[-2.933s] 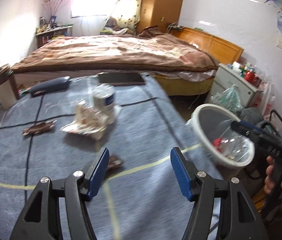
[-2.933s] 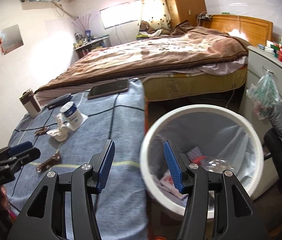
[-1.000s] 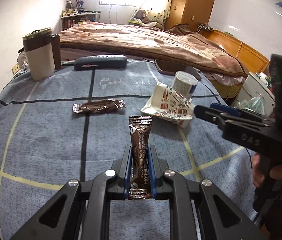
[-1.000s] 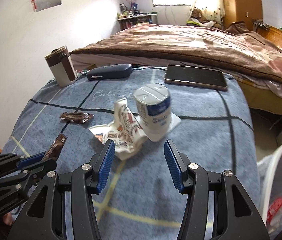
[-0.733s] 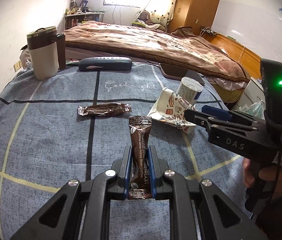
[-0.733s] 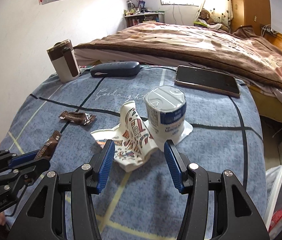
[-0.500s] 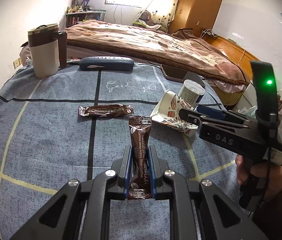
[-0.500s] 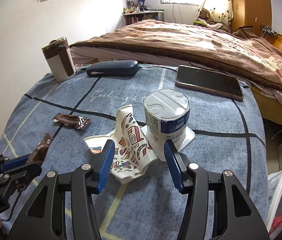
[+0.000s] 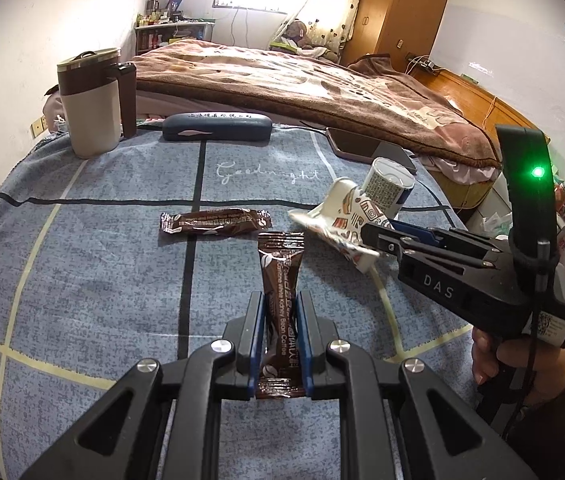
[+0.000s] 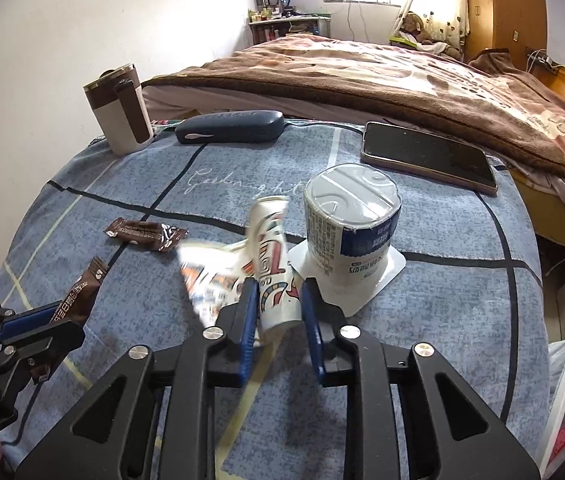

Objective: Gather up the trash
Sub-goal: 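Grasp the printed paper cup with the right tool while the left tool holds the wrapper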

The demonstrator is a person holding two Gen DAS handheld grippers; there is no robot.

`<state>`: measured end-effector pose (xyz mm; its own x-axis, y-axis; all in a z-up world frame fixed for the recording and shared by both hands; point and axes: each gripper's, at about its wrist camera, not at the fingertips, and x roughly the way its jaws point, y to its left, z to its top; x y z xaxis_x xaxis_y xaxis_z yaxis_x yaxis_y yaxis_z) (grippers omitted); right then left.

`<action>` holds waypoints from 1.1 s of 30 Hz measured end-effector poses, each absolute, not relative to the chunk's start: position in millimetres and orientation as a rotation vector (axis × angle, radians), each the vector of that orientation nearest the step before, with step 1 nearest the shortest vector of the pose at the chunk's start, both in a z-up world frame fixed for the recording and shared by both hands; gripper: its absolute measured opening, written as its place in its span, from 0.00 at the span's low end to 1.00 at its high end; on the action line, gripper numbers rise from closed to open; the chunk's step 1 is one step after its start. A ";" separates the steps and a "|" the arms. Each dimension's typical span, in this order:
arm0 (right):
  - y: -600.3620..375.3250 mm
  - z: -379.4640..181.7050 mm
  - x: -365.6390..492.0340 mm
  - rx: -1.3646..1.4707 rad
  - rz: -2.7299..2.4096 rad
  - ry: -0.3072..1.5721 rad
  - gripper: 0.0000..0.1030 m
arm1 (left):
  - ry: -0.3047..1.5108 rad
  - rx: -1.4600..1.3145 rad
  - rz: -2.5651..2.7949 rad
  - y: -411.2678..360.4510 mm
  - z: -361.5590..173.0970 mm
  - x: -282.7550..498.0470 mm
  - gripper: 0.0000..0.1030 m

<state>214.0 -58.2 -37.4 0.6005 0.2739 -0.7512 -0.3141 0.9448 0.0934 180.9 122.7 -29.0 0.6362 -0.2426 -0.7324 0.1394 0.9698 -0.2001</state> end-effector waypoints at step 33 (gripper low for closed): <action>-129.6 9.2 152.7 0.081 0.235 0.713 0.22 | 0.751 -0.038 -0.283 57.7 23.5 145.2 0.16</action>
<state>152.7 -129.6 9.2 0.7315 0.2409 -0.6379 -0.1858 0.9705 0.1534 145.2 57.7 23.5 0.6947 -0.2671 -0.6679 0.2399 0.9614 -0.1350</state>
